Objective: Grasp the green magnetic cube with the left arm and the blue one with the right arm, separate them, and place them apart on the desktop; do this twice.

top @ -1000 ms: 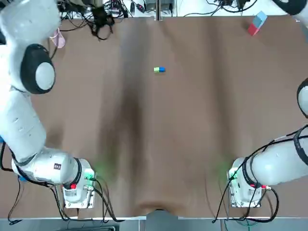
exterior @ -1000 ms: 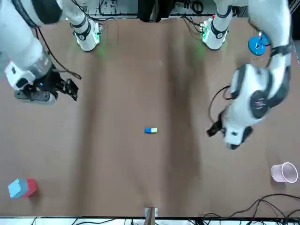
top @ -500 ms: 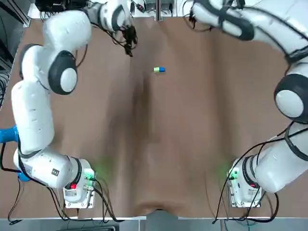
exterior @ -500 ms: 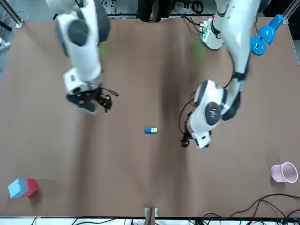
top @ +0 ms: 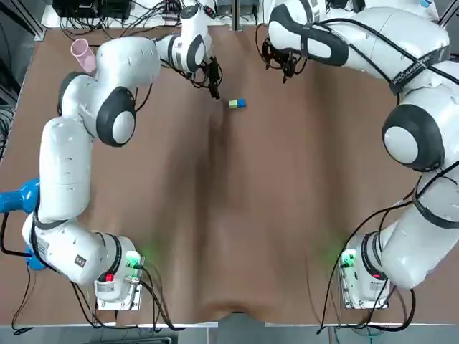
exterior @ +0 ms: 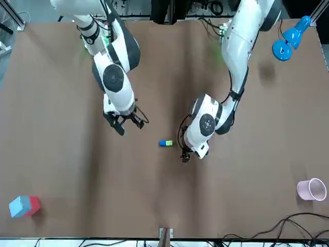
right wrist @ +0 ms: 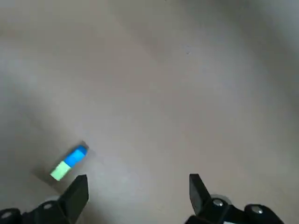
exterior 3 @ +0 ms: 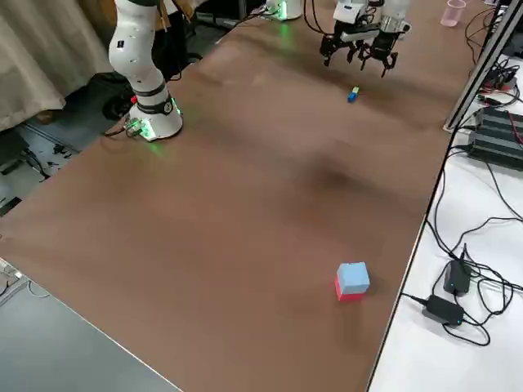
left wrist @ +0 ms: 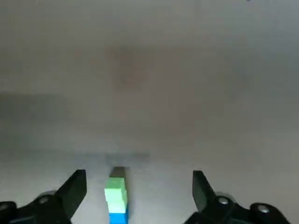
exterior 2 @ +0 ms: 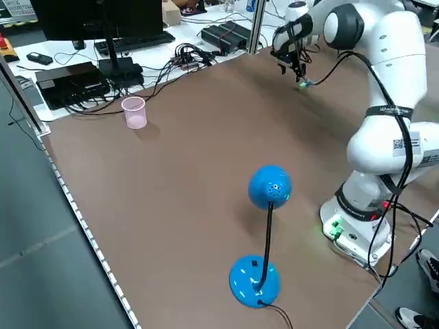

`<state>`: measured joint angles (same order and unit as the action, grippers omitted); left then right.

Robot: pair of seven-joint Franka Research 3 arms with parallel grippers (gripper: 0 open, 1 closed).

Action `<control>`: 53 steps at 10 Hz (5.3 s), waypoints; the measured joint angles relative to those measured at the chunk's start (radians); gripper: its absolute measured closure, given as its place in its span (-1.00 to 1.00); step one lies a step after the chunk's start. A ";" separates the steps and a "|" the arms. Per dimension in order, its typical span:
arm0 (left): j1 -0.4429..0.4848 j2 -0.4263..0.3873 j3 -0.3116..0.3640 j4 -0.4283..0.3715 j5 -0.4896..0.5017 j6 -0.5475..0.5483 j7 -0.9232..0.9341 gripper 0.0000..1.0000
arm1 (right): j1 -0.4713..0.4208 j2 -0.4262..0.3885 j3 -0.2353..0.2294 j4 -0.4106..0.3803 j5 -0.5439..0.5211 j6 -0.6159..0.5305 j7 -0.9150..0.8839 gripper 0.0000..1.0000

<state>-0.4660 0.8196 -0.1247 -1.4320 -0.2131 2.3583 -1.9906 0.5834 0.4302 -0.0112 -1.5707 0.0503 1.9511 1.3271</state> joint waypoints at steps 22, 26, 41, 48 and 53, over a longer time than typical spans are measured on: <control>-0.084 0.082 -0.013 0.006 -0.044 0.097 -0.002 -0.08 | 0.124 0.494 0.012 0.188 0.090 0.569 0.781 -0.69; -0.082 0.082 -0.012 0.009 -0.044 0.101 -0.002 0.29 | 0.141 0.496 0.010 0.188 0.090 0.578 0.790 -0.40; -0.013 0.054 -0.002 0.011 -0.044 0.011 0.042 0.53 | 0.139 0.495 -0.005 0.193 0.045 0.582 0.788 0.52; 0.222 -0.176 0.000 -0.138 -0.009 -0.188 0.378 0.53 | 0.127 0.495 0.001 0.194 0.042 0.581 0.788 0.52; 0.128 -0.053 -0.001 0.001 0.115 0.314 0.372 0.53 | 0.090 0.495 0.041 0.199 0.042 0.579 0.788 0.26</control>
<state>-0.3380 0.7666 -0.1260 -1.4313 -0.0977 2.6721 -1.6181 0.6739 0.9254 0.0303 -1.3720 0.0925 2.5305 2.1154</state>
